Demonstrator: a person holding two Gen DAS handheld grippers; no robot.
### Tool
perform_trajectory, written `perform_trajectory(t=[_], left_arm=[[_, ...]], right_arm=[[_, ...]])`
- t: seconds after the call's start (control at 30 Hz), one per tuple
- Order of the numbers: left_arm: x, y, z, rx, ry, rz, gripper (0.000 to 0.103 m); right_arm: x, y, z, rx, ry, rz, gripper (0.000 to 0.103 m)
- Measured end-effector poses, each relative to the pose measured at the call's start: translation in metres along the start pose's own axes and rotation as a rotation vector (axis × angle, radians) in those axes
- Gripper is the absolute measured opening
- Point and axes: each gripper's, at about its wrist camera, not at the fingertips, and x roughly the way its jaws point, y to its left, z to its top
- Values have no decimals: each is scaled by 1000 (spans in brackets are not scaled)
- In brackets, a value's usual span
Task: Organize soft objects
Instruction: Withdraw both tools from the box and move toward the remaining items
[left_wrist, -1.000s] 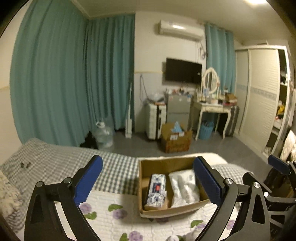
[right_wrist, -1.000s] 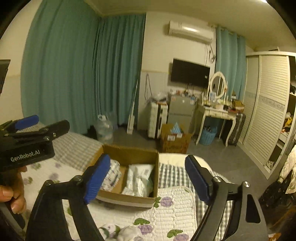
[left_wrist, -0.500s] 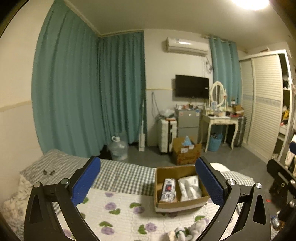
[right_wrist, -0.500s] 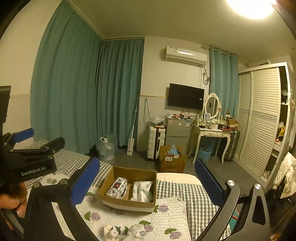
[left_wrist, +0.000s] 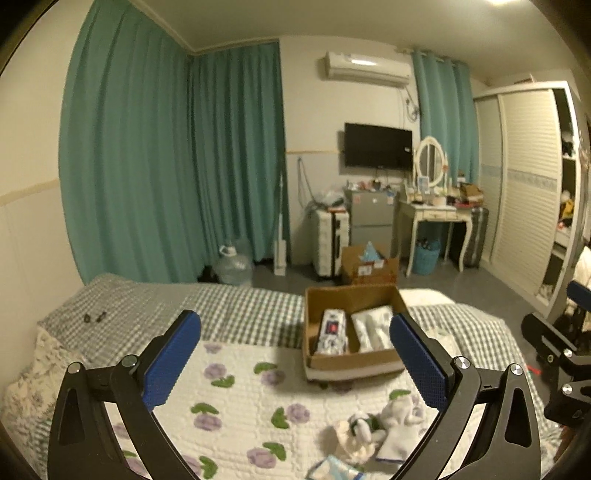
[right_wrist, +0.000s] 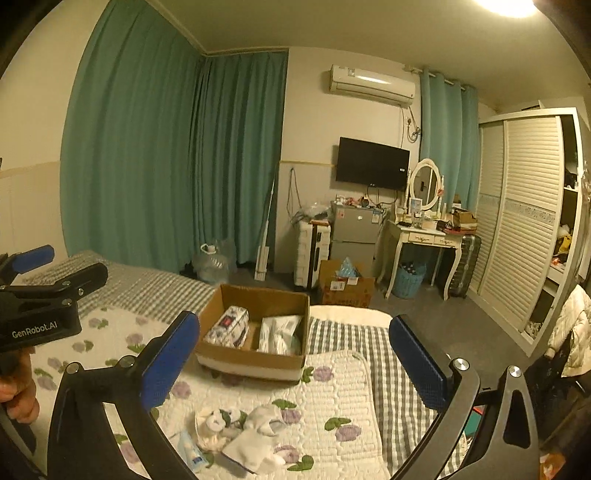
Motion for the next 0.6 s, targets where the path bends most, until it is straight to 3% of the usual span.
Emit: perform_trajectory(t=[0.37,0.47,0.6], left_arm=[[52,-13,-72,30,209,-17,103],[67,-22,-96,40,292,-55,103],[78,-32,-125,75,355,-46,103]], right_arm=[[45,-6,-47,51,89,27,103],[67,-10,-65,70,147,22,103],[92,-6,-93,55,229,16,103]])
